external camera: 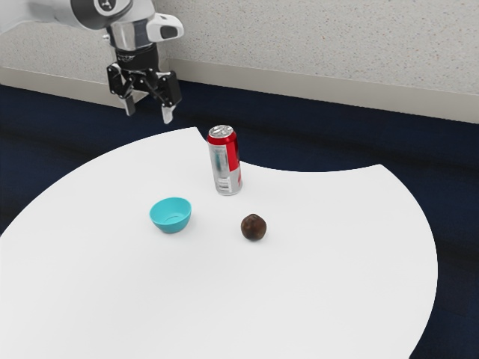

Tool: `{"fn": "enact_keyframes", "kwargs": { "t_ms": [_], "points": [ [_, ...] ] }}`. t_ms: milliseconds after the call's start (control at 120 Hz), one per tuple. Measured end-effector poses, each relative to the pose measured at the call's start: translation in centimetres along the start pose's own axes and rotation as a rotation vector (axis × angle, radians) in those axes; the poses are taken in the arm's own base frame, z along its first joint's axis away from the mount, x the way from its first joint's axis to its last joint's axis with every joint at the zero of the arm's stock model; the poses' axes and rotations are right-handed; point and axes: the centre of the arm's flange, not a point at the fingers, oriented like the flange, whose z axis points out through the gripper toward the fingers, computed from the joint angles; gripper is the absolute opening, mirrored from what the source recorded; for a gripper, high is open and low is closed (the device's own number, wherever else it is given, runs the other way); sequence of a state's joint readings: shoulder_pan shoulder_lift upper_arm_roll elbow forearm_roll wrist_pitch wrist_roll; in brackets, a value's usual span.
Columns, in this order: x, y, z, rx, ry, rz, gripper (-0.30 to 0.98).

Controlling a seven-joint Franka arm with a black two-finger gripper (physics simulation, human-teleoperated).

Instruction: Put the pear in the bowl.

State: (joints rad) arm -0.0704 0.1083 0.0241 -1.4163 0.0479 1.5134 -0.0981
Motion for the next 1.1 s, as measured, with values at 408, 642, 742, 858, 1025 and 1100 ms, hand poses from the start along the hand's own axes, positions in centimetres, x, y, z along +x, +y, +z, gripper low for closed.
{"fn": "enact_keyframes", "kwargs": {
  "t_ms": [408, 642, 742, 858, 1025, 1100],
  "points": [
    [0.7, 0.6, 11.0, 0.005, -0.121, -0.009, 0.69],
    [0.6, 3.1, 20.7, -0.015, -0.100, 0.020, 0.69],
    [0.7, 4.6, 23.2, -0.033, -0.071, 0.035, 0.69],
    [1.7, 6.1, 23.8, -0.064, -0.010, 0.041, 0.69],
    [4.7, 9.7, 24.9, -0.102, 0.042, 0.077, 0.69],
    [5.8, 10.5, 25.9, -0.109, 0.048, 0.083, 0.69]
  ]
}}
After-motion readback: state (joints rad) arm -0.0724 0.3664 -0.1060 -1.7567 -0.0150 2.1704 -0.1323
